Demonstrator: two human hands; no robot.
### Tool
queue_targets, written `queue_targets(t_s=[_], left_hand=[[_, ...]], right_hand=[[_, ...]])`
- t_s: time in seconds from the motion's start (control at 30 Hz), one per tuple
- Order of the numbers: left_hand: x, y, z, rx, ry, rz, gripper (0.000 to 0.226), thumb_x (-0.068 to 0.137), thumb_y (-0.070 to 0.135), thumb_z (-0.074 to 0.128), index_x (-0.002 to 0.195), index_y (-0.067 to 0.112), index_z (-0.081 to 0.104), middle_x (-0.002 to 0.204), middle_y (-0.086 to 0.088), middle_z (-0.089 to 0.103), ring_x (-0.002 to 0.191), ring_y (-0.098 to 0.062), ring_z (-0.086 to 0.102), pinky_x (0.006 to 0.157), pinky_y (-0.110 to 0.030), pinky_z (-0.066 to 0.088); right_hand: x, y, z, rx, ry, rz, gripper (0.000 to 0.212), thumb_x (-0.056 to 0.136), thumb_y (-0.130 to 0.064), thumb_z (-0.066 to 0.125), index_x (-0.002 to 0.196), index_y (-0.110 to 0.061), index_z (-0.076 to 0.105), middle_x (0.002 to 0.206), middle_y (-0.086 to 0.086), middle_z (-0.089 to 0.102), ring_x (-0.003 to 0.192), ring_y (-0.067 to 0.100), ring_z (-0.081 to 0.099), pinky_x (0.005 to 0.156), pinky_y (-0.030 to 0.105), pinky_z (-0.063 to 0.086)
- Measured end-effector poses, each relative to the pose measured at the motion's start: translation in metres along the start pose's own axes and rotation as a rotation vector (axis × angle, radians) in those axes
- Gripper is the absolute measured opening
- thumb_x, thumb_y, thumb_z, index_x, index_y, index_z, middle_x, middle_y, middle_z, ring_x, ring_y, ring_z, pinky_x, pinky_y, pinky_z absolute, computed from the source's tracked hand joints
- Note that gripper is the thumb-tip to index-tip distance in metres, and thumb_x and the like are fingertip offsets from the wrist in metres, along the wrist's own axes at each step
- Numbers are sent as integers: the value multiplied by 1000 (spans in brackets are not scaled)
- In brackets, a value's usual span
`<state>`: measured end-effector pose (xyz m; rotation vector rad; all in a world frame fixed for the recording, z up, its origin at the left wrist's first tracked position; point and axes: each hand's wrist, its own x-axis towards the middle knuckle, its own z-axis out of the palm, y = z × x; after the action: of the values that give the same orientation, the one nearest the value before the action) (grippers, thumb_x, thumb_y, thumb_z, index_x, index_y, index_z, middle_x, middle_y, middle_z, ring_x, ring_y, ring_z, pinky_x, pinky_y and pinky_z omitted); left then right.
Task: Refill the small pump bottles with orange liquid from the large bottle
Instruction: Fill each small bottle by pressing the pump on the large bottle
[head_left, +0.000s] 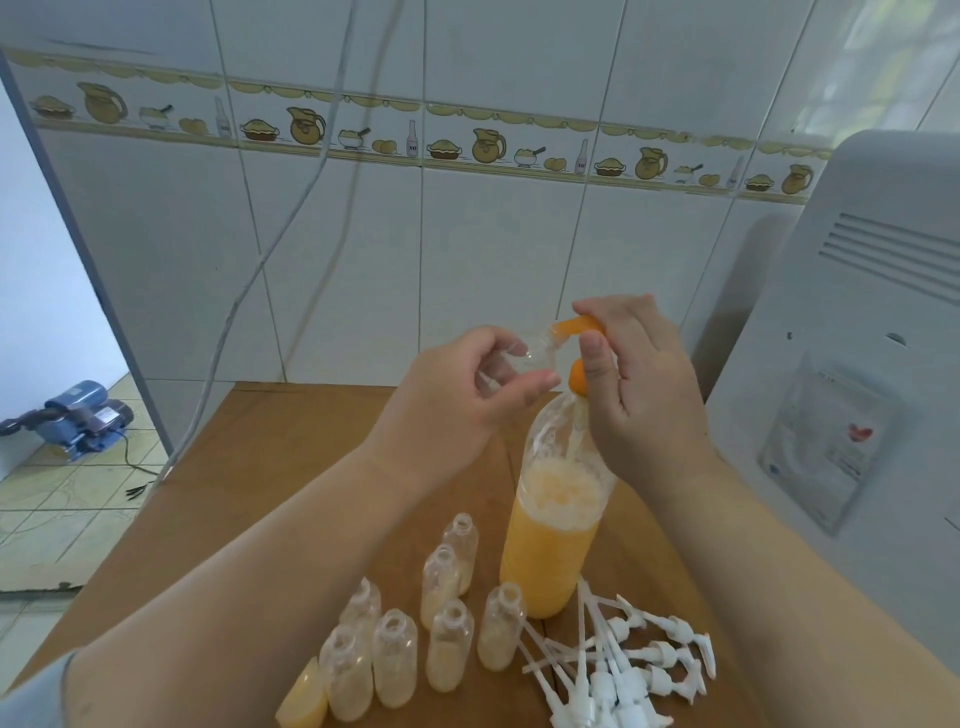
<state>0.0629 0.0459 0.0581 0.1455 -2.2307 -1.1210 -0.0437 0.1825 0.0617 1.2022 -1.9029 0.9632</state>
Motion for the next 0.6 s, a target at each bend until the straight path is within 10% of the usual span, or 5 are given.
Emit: queue_targets(t_s=[0.4,0.6], left_hand=[[17,13,-1,488,-92,225,36,87,53,54,98,19,59,76,7,57,64,-8,50,62,-28,45],[24,25,-12,579,-63,259,40,85,56,53,104,21,61,84,9,61,65,-6,48,65,-28,46]], right_hand=[[-15,2,20,190,189,116,43,98,-24,28,104,-4,66,101,-9,57,102,7,54,94,52,44],[-7,4,6,159,139,68,46,99,-29,25,113,-6,63,105,-11,51,102,-3,46,94,27,44]])
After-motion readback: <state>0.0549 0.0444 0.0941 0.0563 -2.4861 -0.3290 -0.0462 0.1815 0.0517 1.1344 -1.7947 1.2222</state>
